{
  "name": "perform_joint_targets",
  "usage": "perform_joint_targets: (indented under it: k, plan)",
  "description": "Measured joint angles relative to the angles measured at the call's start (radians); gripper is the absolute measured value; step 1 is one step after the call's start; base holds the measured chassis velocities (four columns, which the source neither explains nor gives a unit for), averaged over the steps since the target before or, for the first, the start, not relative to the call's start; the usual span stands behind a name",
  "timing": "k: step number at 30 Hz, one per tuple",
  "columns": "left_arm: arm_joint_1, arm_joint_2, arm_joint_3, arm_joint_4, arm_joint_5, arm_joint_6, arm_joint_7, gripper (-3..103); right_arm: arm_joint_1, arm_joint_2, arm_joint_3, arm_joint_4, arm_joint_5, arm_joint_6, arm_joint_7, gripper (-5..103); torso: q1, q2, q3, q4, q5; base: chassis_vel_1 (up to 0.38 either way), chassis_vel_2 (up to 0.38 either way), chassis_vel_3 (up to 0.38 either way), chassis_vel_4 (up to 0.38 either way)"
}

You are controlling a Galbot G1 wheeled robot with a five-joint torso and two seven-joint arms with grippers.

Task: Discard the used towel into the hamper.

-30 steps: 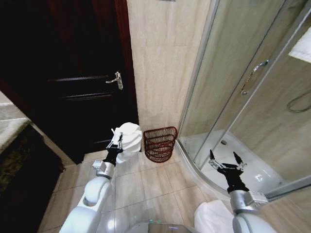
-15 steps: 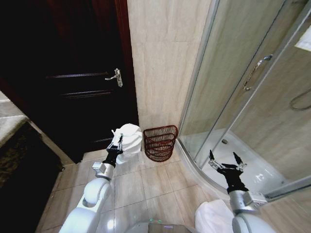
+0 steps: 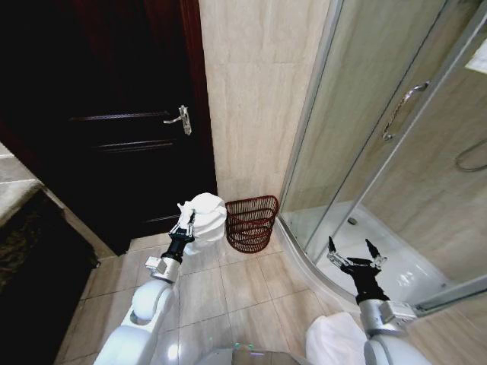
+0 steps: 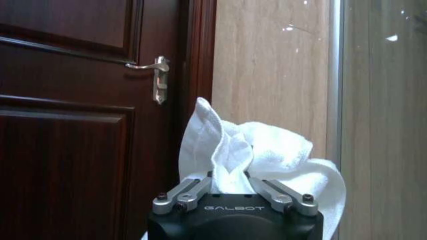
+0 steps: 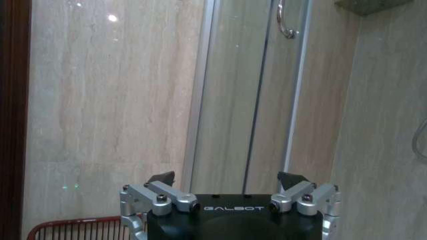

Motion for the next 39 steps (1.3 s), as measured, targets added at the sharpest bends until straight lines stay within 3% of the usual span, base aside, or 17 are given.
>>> perform_joint_targets:
  k: [23,31,36,39]
  plan:
    - [-0.025,0.023,0.024,0.023,0.001,-0.007,0.018,10,-0.007,0.0,-0.004,0.001,0.011,0.028,-0.011,100,0.004,0.007,0.004,0.0001,0.0,-0.094,0.101,0.101,-0.094]
    - [-0.197,0.09,0.186,0.168,-0.045,-0.031,0.074,10,-0.004,0.0,-0.024,-0.013,-0.014,0.014,0.021,100,0.004,0.009,0.005,0.0,-0.0001,0.0,0.0,0.0,0.0]
    - [-0.33,0.075,0.282,0.272,-0.06,-0.041,0.07,10,-0.001,0.0,-0.036,-0.026,-0.055,-0.002,0.039,100,0.005,0.009,0.005,0.0,0.0,0.0,0.0,0.0,0.0]
    - [-0.482,0.03,0.373,0.411,-0.062,-0.073,0.064,10,-0.003,0.0,-0.037,-0.027,-0.077,-0.027,0.055,100,0.005,0.009,0.005,-0.0002,0.0002,0.0,0.0,0.0,0.0]
